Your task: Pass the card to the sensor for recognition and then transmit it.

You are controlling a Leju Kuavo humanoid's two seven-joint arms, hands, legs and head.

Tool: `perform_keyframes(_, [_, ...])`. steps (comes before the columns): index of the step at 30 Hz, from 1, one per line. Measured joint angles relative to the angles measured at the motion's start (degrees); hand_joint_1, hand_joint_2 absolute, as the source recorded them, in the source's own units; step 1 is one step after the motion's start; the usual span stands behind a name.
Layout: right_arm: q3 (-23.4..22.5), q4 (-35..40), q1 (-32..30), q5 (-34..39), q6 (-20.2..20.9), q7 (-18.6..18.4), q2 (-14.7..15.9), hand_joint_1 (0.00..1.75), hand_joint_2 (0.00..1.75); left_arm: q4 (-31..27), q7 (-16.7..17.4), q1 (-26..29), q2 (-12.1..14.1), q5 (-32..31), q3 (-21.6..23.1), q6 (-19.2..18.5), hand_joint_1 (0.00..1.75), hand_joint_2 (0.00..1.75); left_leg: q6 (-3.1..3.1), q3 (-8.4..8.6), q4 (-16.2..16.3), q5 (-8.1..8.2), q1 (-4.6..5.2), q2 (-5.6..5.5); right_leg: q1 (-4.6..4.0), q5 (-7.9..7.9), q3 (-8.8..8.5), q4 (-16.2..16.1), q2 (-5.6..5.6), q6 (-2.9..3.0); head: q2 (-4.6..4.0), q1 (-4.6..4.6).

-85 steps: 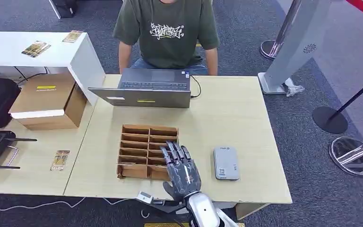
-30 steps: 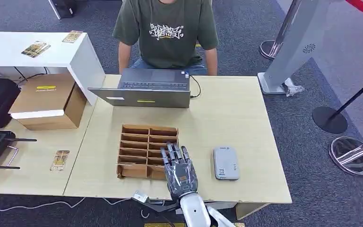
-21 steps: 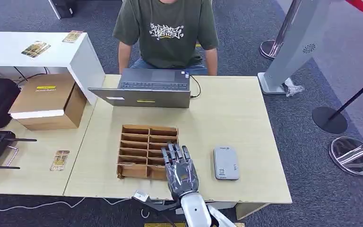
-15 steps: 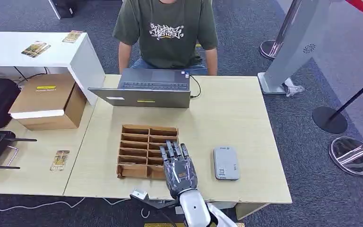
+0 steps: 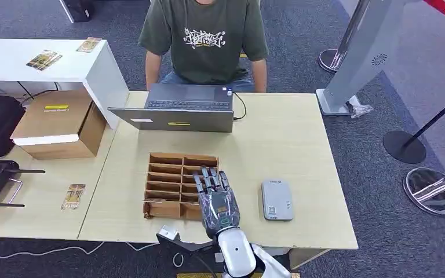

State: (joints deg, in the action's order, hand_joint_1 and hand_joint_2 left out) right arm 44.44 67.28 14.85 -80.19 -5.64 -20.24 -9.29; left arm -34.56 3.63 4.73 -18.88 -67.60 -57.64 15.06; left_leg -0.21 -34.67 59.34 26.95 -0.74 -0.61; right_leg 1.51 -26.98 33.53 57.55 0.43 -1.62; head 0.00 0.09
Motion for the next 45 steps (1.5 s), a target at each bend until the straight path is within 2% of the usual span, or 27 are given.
perform_keyframes(11, [0.0,-1.1,0.6,0.4,1.2,0.0,-0.3,0.0,1.75,0.0,0.5,-0.1,0.0,2.5,1.0,0.3,0.0,0.0,0.0,-0.01,0.0,0.0,0.0,-0.01,0.0,0.0,-0.01,0.0,-0.02,0.0,0.0,0.02])
perform_keyframes(29, [0.0,-1.9,0.8,1.0,1.9,-0.9,-0.3,0.0,1.75,0.0,2.3,1.0,0.1,7.5,6.3,0.1,0.0,0.0,0.0,-0.01,0.0,0.0,0.0,-0.01,0.0,0.0,-0.01,0.0,-0.03,0.0,0.0,0.0])
perform_keyframes(45, [0.0,1.0,0.0,1.0,2.2,-1.1,0.0,0.0,1.75,-0.3,3.1,2.4,0.0,9.0,8.7,0.1,0.0,0.0,0.0,0.0,0.0,0.0,0.0,-0.01,0.0,0.0,0.0,0.0,-0.02,0.0,0.0,0.02])
